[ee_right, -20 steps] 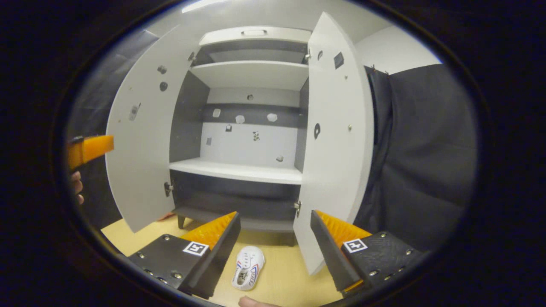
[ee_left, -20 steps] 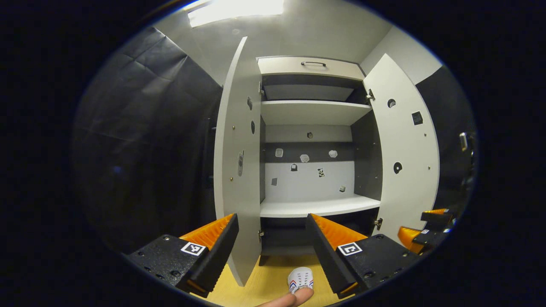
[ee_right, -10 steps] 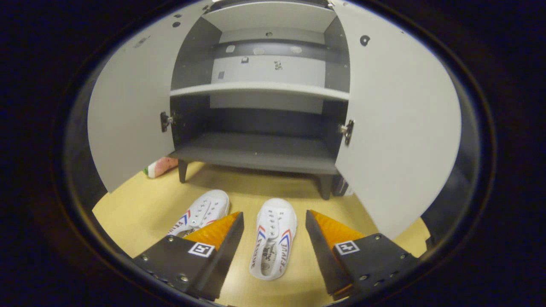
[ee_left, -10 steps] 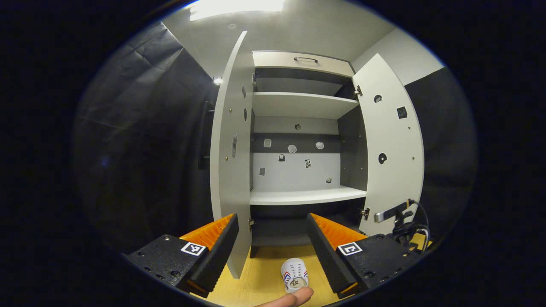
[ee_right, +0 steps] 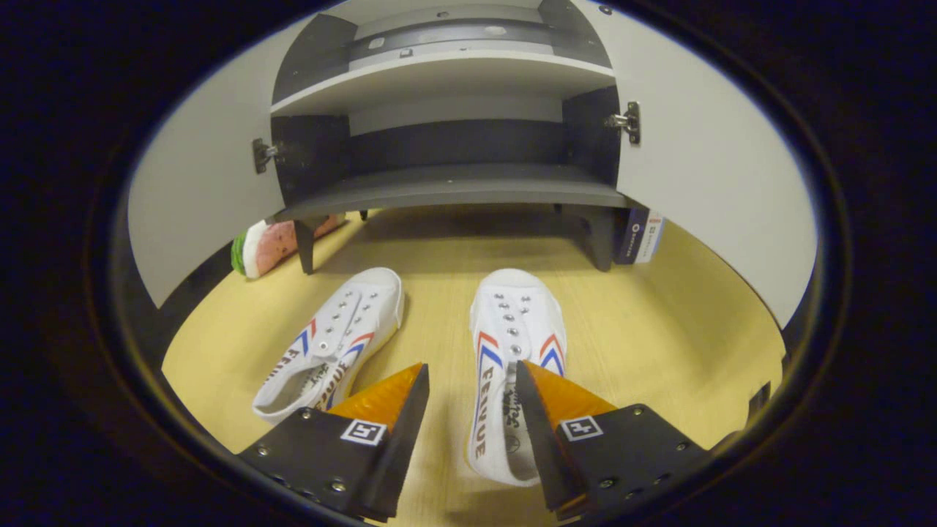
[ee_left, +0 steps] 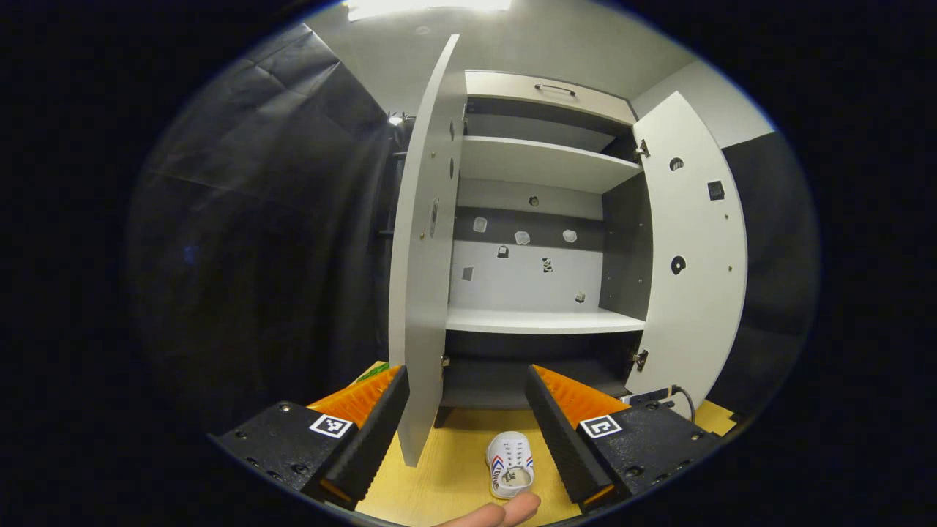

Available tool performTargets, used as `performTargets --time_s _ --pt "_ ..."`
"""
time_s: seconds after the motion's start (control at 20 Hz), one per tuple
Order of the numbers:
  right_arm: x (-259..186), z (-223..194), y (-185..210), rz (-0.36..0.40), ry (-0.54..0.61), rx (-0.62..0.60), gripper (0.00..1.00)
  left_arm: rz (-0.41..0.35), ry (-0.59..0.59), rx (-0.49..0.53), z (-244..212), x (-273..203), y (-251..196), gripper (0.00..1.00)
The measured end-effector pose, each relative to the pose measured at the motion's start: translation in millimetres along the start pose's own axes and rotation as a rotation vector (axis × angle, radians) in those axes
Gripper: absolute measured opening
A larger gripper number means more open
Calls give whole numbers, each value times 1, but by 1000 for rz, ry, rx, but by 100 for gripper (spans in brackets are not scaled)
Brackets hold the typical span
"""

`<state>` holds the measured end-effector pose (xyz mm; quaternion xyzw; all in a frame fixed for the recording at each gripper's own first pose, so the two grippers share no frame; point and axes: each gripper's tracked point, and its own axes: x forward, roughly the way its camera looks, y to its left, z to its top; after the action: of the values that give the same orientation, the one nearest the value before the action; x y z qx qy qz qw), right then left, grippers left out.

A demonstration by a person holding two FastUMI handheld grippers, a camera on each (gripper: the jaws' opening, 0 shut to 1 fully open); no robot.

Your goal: Grab one shoe with the right hand and put it into the shoe cabinet, grab the other shoe with the left hand and put it into the shoe cabinet; then close the right door with the right hand and the left door with the left hand.

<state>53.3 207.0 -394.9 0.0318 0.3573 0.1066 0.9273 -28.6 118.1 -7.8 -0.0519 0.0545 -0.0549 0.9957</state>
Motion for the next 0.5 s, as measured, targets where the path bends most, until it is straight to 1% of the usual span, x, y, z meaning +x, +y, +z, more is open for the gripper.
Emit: performTargets --time_s 0.05,0.1,0.15,0.2,0.25,0.3,0.35,0.4,0.45,0.5 --pt "6 -1 7 17 1 11 72 -7 10 -6 -4 0 -3 97" --pt "13 0 6 26 2 3 65 -17 16 -6 -8 0 -6 97" --pt "15 5 5 25 -20 0 62 -27 18 -1 -9 0 -9 97" --pt "18 8 6 18 -42 8 62 -35 17 5 -11 0 -12 97" --pt "21 8 8 11 -60 20 59 -42 13 11 -12 0 -13 97" --pt "29 8 -7 -57 -90 10 57 -46 11 16 -14 0 -15 97" --pt "30 17 -14 -48 -114 76 31 -49 12 20 -15 1 -16 97" --pt "26 17 -13 -42 -108 143 6 -50 19 21 -19 0 -15 97" --pt "23 16 -15 -23 -104 180 6 -51 25 19 -21 1 -14 97" --pt "36 11 -16 1 -107 218 6 -48 28 20 -23 1 -12 97"
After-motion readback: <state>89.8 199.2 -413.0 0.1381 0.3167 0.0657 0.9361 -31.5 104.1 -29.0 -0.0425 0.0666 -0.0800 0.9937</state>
